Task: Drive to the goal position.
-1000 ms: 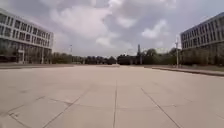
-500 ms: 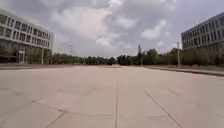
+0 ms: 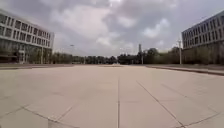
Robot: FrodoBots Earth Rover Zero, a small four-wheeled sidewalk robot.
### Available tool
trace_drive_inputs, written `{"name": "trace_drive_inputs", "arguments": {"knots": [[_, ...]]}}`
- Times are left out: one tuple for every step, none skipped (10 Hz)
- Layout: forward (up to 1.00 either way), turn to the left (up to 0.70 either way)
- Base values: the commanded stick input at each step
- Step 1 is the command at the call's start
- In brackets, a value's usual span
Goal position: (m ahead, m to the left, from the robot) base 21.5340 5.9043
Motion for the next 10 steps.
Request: {"name": "trace_drive_inputs", "arguments": {"knots": [[0.50, -0.02], [0.50, -0.02], [0.50, -0.02], [0.50, -0.02], [0.50, -0.02], [0.50, -0.02], [0.50, -0.02], [0.50, -0.02], [0.50, -0.02], [0.50, -0.02]]}}
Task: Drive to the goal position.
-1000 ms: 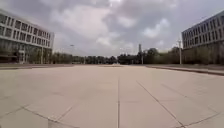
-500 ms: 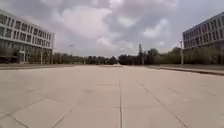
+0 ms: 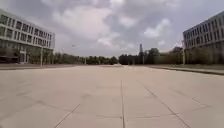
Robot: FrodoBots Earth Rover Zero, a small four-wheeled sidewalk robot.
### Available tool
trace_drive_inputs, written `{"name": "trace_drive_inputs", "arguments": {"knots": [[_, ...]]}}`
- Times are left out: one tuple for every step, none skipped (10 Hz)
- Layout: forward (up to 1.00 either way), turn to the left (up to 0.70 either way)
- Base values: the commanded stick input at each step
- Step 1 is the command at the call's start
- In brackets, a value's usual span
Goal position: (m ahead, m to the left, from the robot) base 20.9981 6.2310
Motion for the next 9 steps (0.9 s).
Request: {"name": "trace_drive_inputs", "arguments": {"knots": [[0.50, -0.02], [0.50, -0.02], [0.50, -0.02], [0.50, -0.02], [0.50, -0.02], [0.50, -0.02], [0.50, -0.02], [0.50, -0.02], [0.50, -0.02]]}}
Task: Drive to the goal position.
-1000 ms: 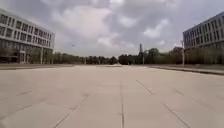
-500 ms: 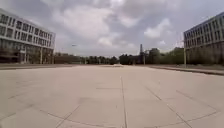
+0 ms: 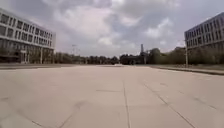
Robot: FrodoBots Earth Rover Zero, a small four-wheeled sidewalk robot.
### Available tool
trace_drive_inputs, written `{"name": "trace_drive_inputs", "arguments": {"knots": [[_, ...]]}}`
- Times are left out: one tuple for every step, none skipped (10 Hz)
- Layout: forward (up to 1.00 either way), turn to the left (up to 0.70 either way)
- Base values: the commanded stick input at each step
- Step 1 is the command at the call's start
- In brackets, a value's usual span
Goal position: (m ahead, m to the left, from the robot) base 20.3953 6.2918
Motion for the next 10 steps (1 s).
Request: {"name": "trace_drive_inputs", "arguments": {"knots": [[0.50, -0.02], [0.50, -0.02], [0.50, -0.02], [0.50, -0.02], [0.50, -0.02], [0.50, -0.02], [0.50, -0.02], [0.50, -0.02], [0.50, -0.02], [0.50, -0.02]]}}
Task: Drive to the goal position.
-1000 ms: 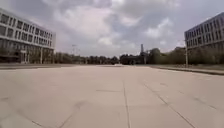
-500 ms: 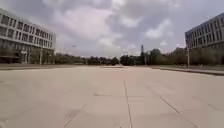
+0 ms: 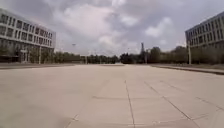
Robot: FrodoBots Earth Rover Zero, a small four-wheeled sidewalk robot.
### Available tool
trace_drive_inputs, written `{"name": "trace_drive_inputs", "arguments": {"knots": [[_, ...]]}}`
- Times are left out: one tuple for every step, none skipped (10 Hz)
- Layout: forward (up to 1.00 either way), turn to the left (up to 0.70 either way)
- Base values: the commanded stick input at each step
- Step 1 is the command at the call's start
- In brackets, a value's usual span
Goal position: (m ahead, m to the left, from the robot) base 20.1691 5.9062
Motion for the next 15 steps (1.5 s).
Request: {"name": "trace_drive_inputs", "arguments": {"knots": [[0.50, -0.02], [0.50, -0.02], [0.50, -0.02], [0.50, -0.02], [0.50, -0.02], [0.50, -0.02], [0.50, -0.02], [0.50, -0.02], [0.50, -0.02], [0.50, -0.02], [0.50, -0.02], [0.50, -0.02], [0.50, -0.02], [0.50, -0.02], [0.50, -0.02]]}}
